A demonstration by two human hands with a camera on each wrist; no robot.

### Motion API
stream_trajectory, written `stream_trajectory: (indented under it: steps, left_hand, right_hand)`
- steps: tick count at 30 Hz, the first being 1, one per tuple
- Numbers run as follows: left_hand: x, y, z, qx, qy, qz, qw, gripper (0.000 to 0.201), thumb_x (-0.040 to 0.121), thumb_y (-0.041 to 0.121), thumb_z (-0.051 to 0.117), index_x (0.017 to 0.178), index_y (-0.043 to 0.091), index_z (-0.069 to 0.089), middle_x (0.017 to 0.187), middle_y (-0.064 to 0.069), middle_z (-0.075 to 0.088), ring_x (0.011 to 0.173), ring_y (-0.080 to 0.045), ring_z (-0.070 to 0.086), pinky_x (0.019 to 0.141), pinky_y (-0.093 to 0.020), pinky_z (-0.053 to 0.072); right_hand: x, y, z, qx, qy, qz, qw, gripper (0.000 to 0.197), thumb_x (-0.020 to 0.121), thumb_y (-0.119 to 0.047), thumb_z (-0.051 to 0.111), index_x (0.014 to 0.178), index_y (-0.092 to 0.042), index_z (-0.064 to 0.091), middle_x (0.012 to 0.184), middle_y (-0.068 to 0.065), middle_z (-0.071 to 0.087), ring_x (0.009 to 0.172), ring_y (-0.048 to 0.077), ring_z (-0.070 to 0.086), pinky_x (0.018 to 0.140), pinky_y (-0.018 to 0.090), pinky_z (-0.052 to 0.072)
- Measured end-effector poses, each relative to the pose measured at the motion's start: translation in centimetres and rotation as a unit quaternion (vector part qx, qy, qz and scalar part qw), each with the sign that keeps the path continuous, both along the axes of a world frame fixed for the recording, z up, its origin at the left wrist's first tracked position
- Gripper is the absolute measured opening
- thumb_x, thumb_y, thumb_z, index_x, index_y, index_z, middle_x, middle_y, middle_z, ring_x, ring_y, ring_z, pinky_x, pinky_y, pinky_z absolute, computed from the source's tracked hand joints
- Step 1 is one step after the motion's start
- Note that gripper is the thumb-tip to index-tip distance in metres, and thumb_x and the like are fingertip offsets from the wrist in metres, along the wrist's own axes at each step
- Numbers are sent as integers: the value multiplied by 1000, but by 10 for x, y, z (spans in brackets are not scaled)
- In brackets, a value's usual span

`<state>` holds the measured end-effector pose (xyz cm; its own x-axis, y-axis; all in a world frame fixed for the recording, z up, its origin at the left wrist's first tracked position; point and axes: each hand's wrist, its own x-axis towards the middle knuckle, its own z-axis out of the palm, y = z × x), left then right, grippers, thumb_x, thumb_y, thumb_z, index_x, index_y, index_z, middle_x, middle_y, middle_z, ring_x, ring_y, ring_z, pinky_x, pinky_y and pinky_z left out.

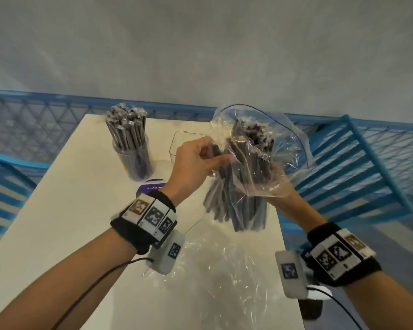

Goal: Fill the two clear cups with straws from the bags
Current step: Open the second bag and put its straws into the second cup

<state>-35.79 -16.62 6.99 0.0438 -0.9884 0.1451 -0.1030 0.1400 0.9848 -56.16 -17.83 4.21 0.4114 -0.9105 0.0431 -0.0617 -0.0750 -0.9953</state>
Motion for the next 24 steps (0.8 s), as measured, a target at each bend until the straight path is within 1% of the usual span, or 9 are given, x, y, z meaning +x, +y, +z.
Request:
stream_trajectory:
  steps: [2,6,10,12,14,16,18,22,24]
  left_hand:
    - [-2,-1,3,-2,-39,-17,999,33,66,45,67,83,17,71,73,-4,72,67,-19,70,61,-32,59]
    - [6,-10,9,30,5,-91,995,14,89,13,59,97,16,70,85,-2,73,79,-19,71,75,-30,60]
    - [9,-14,9,27,62,-29,997,3,79,2,70,82,2,68,70,1,74,64,-13,69,64,-26,59]
    - [10,-13,2,37,63,-12,997,16,75,7,75,76,-2,62,70,-7,73,59,-19,66,61,-34,58]
    - [15,-15,-11,42,-19,-6,999,20,76,19,76,72,5,62,73,-17,71,59,-24,63,66,-45,57]
    - [23,-19,-18,54,-172,-16,983,20,80,30,72,77,11,66,79,-19,69,69,-29,64,73,-47,56]
    - [31,-25,-12,88,-235,-30,967,27,81,31,72,103,19,63,101,-11,68,88,-24,66,79,-40,55]
    - [44,-33,19,11,-25,-16,1000,74,81,6,70,137,26,25,143,3,33,124,-16,46,82,-14,49]
    - [44,-34,32,-34,12,-62,997,81,84,17,70,144,34,18,153,11,23,136,-11,34,96,-17,42]
  right_hand:
    - [0,-1,0,4,-20,-30,999,57,74,13,69,123,-12,56,106,-9,73,100,10,68,82,24,55]
    - [6,-9,2,39,-69,-83,993,64,58,-34,89,117,-23,67,112,-1,72,106,20,67,89,37,54]
    - [12,-14,3,51,-82,-88,991,64,68,-6,78,128,-3,56,115,6,70,105,21,67,84,30,54]
    - [18,-15,9,50,-84,-77,992,62,68,2,74,127,1,55,111,6,72,100,18,69,80,26,55]
    - [22,-17,13,41,-80,-67,994,61,67,5,73,125,5,55,110,7,72,98,18,70,76,24,56]
    - [24,-21,14,25,-74,-76,994,61,67,5,77,124,3,57,114,13,70,102,23,69,80,31,58]
    - [22,-23,11,32,-64,-82,994,64,66,3,78,126,2,55,115,15,68,102,22,68,82,31,58]
    - [20,-22,16,50,-29,-60,997,55,72,13,71,123,4,54,104,4,69,85,3,71,67,10,53]
    - [20,-22,19,51,-27,-41,997,53,72,15,69,121,-3,56,103,-1,69,86,0,70,68,9,52]
